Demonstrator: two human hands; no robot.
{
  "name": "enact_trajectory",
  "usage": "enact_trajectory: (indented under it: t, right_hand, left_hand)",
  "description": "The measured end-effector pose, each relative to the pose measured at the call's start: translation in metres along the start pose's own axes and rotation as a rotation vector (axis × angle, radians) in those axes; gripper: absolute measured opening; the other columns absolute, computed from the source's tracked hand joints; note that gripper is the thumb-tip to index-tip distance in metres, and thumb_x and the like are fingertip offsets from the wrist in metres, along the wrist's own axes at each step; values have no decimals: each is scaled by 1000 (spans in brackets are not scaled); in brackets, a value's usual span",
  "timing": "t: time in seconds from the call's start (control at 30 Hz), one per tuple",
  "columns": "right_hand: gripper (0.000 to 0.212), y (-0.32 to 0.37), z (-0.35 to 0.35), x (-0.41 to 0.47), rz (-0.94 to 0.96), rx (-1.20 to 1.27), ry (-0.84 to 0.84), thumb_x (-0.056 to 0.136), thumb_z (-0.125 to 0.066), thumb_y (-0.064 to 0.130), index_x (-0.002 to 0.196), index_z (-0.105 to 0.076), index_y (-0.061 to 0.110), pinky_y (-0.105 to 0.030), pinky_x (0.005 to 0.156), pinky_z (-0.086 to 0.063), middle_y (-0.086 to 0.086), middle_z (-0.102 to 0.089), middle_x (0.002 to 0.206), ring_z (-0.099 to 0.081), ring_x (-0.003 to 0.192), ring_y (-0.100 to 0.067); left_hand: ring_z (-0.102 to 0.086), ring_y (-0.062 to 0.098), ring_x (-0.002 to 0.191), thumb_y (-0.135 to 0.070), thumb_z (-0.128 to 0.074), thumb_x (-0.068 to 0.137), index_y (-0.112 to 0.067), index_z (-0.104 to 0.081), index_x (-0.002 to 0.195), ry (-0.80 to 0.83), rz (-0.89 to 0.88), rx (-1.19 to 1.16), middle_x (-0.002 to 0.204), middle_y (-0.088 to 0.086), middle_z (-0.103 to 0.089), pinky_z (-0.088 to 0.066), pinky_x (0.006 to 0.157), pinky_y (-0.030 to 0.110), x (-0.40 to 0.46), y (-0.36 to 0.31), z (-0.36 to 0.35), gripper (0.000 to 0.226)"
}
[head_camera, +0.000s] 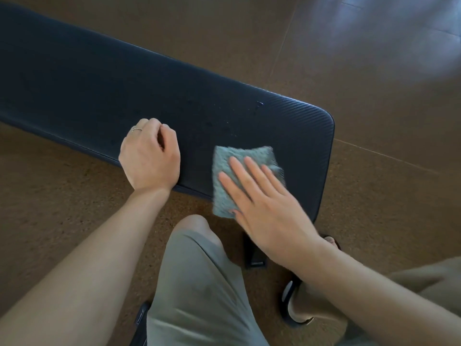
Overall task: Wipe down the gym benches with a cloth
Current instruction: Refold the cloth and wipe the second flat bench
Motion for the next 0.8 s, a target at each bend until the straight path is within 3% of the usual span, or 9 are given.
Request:
enact_trajectory:
  t: [0.17, 0.27, 0.37, 0.47, 0.57, 0.63, 0.73, 0.8]
  right_hand:
    - [62, -26, -11, -62, -179, 79, 4, 106, -21, 41, 164, -11, 19, -47, 126, -12, -9, -5, 171, -4, 158, -27]
    - [63, -23, -3, -20, -275, 140, -19, 106, -13, 46, 163, -9, 20, -49, 128, -11, -9, -6, 171, -2, 158, -30]
    - [62, -30, 8, 53, -331, 208, -21, 108, -9, 46, 164, 1, 23, -47, 128, -2, -8, 4, 172, 8, 157, -30]
    - [61, -28, 8, 64, -304, 210, -15, 109, -14, 42, 164, 2, 21, -48, 128, -2, -9, 6, 171, 9, 157, -31]
    - [63, -3, 5, -3, -228, 187, -10, 106, -24, 39, 164, -9, 18, -51, 127, -13, -10, -6, 171, -1, 158, -31]
    - [63, 4, 0, -35, -184, 179, 23, 106, -24, 40, 164, -9, 22, -49, 127, -11, -7, -5, 172, 0, 158, -28]
    - [61, -30, 1, -9, -162, 171, 60, 106, -14, 46, 163, 0, 30, -46, 128, -6, 0, 5, 171, 8, 158, -24]
    - [60, -71, 7, 39, -259, 187, 9, 106, -10, 46, 163, 1, 31, -46, 128, -4, -1, 6, 171, 9, 158, -25]
  left_hand:
    - [-45, 22, 66, -26, -37, 98, -12, -41, 67, 3, 14, 9, 73, 1, -49, -32, 60, 35, 0, -2, 0, 33]
    - [-45, 23, 66, -25, -37, 96, -13, -40, 67, -14, 15, -2, 73, 0, -48, -31, 60, 34, 0, -3, 0, 31]
    - [-45, 21, 67, -25, -38, 97, -14, -40, 68, -7, 11, 5, 73, 0, -49, -30, 61, 33, -1, -3, 0, 31]
    - [-45, 23, 66, -23, -39, 97, -12, -40, 67, -9, 6, 0, 72, 1, -48, -31, 61, 34, 0, -1, 0, 32]
    - [-43, 22, 65, -22, -40, 96, -12, -38, 65, -21, 7, 9, 70, 0, -46, -29, 59, 34, -1, -1, -1, 32]
    - [-43, 22, 64, -21, -41, 96, -11, -38, 65, -19, 7, 21, 69, 0, -46, -29, 58, 34, 0, -1, -1, 33]
    - [-44, 23, 65, -22, -40, 96, -10, -40, 65, -7, 6, 30, 69, 0, -46, -31, 59, 34, 1, -2, -2, 33]
    - [-42, 24, 64, -22, -39, 94, -11, -37, 65, -8, 9, 29, 69, 0, -44, -28, 60, 33, 2, -2, -3, 32]
Point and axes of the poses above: each hand's wrist, its own x-axis towards the middle knuckle, its own z-axis out of the back of the hand, y = z × x, the point moved 5 cm from there along x, towards the middle knuckle
